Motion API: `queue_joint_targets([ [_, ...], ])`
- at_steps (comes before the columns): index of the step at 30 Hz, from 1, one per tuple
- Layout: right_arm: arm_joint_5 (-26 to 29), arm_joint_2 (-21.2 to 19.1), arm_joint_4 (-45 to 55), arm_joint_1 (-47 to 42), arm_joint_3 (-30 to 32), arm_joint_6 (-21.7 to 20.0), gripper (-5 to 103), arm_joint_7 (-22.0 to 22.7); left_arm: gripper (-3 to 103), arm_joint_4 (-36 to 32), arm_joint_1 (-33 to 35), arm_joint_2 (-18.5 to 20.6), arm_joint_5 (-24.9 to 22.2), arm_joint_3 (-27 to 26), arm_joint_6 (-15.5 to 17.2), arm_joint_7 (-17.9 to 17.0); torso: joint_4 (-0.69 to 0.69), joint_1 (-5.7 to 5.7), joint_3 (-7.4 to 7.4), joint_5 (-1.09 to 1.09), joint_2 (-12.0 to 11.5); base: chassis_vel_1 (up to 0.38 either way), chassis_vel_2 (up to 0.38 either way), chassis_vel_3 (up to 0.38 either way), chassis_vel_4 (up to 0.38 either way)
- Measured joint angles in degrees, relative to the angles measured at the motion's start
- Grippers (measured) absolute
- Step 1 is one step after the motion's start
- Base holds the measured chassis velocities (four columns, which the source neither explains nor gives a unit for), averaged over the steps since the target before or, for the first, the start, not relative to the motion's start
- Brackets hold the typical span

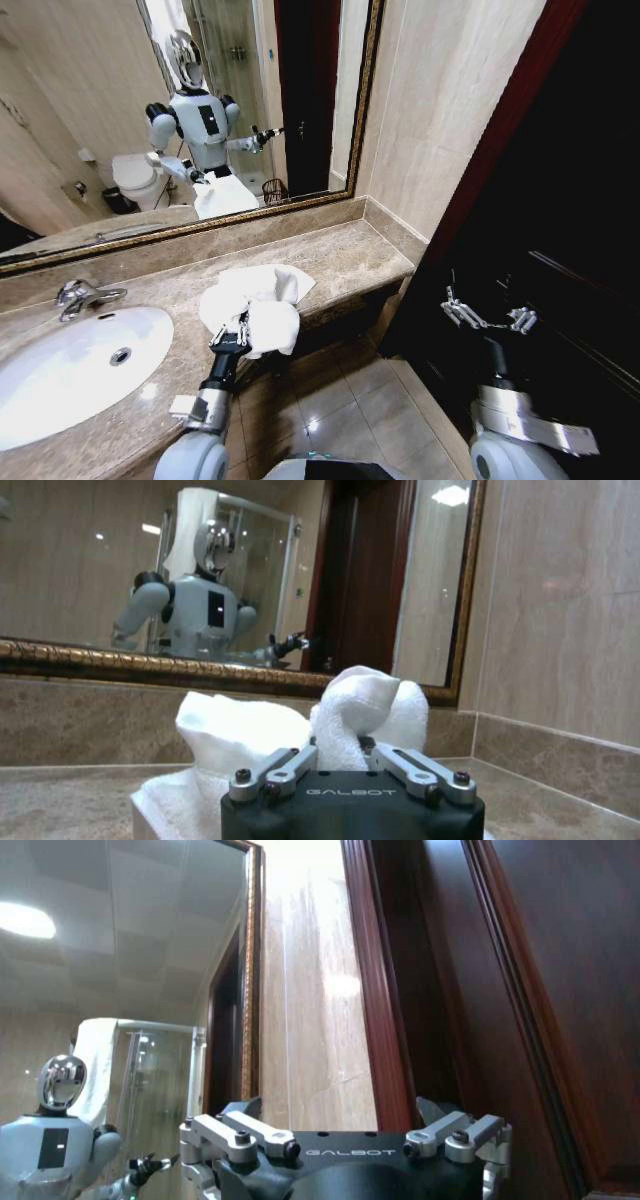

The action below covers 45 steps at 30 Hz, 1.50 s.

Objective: Discard the used towel into the hamper.

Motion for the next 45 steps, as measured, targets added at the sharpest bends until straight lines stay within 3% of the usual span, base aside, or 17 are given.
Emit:
queue_joint_targets([
  [10,1.51,0.08,0.0,-0.45,0.74,0.71,100,0.32,11,2.8,0.48,-1.05,4.31,2.57,-1.9,0.44,0.0,0.0,0.0,0.0,0.0,0.0,0.0,0.0,0.0],
  [45,0.54,0.9,-1.36,-0.83,0.6,3.72,100,-0.61,11,2.7,-0.8,0.05,3.68,2.47,-1.53,0.21,0.0,0.0,0.0,-0.01,-0.01,-0.097,-0.094,-0.097,-0.094],
])
